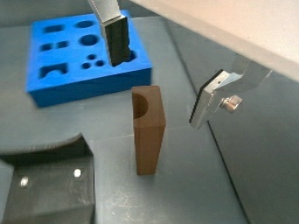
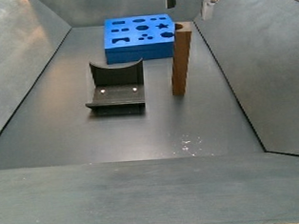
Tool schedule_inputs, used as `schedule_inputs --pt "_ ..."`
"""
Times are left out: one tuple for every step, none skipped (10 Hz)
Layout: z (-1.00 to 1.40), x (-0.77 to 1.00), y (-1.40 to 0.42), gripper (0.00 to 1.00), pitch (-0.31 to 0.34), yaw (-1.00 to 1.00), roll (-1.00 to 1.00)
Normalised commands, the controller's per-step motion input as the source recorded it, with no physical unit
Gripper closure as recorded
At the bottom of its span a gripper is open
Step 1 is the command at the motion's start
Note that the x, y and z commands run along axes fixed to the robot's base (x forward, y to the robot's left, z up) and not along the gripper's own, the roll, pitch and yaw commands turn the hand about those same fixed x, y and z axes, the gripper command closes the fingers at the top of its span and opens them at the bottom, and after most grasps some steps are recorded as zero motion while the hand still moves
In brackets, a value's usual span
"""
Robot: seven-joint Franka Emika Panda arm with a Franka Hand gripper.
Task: Pick up the arch object. Move up. Place the arch object on the fixture. Regrasp the arch object. Rotate the arch object. Move to above the board. Insert the arch object.
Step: Rotate the arch object.
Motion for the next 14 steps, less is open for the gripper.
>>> schedule_inputs --pt "-0.03 0.03 0.02 0.00 0.010 -1.00 -0.04" --pt "-0.03 0.03 0.02 0.00 0.011 -1.00 -0.05" --pt "-0.03 0.03 0.02 0.00 0.013 -1.00 -0.06" --pt "-0.03 0.03 0.02 0.00 0.015 -1.00 -0.07" --pt "-0.03 0.03 0.02 0.00 0.017 -1.00 -0.07" --pt "-0.03 0.03 0.02 0.00 0.021 -0.98 -0.10" --pt "-0.03 0.03 0.02 0.00 0.021 -0.72 -0.10" --pt "-0.03 0.03 0.02 0.00 0.020 -0.40 -0.10" --pt "-0.02 0.03 0.02 0.00 0.018 -0.22 -0.10" --pt "-1.00 0.00 0.00 0.00 0.018 -0.15 -0.10" --pt "-1.00 0.01 0.00 0.00 0.012 -0.12 -0.09" --pt "-1.00 0.02 0.02 0.00 -0.020 -0.08 -0.07" --pt "-0.94 0.02 0.03 0.00 -0.030 -0.07 -0.04" --pt "-0.74 0.01 0.03 0.00 -0.046 -0.05 -0.01"
